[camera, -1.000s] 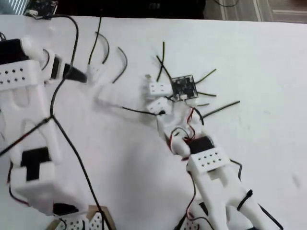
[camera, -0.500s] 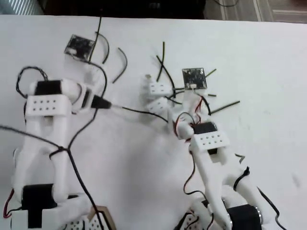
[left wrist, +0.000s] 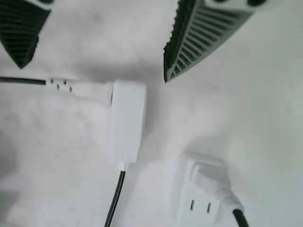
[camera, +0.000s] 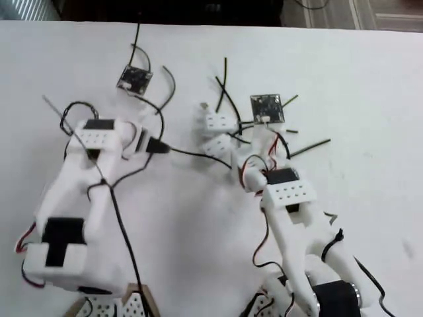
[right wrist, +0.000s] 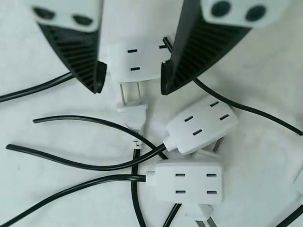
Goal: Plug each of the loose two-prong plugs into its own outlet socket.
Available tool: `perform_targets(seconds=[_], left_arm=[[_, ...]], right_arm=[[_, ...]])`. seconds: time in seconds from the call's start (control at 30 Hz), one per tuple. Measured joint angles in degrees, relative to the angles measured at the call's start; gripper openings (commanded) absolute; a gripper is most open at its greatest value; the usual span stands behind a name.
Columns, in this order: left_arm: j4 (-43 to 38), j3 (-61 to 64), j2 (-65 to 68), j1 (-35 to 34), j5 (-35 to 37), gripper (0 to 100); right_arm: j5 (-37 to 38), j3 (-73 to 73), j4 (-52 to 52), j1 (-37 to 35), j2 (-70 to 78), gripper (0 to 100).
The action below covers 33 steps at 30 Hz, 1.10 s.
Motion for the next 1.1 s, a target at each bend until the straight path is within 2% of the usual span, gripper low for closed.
perform_targets(seconds=[0.17,0.27,0.57,0.7,0.9,1.1], left_arm=[[0.4,-8.8,10.3,-2.7,-0.6,37],[3.2,-13.4,13.5,-5.2,-2.5,37],[7.3,-22.8,16.6,-12.0,-6.3,37],[13.5,-27.0,16.4,-11.9,-6.3,37],[25.2,-29.6,8.4,-8.4,-6.3,37],[29.5,-21.7,-7.3,-3.2,-4.5,37]], right_arm=[[0.0,0.0,0.0,0.0,0.0,19.4],[0.0,0.0,0.0,0.0,0.0,19.4],[0.2,0.0,0.0,0.0,0.0,19.4],[0.2,0.0,0.0,0.0,0.0,19.6],[0.0,0.0,-0.8,0.9,0.0,19.5],[-4.7,-1.6,-1.3,3.0,0.4,19.4]])
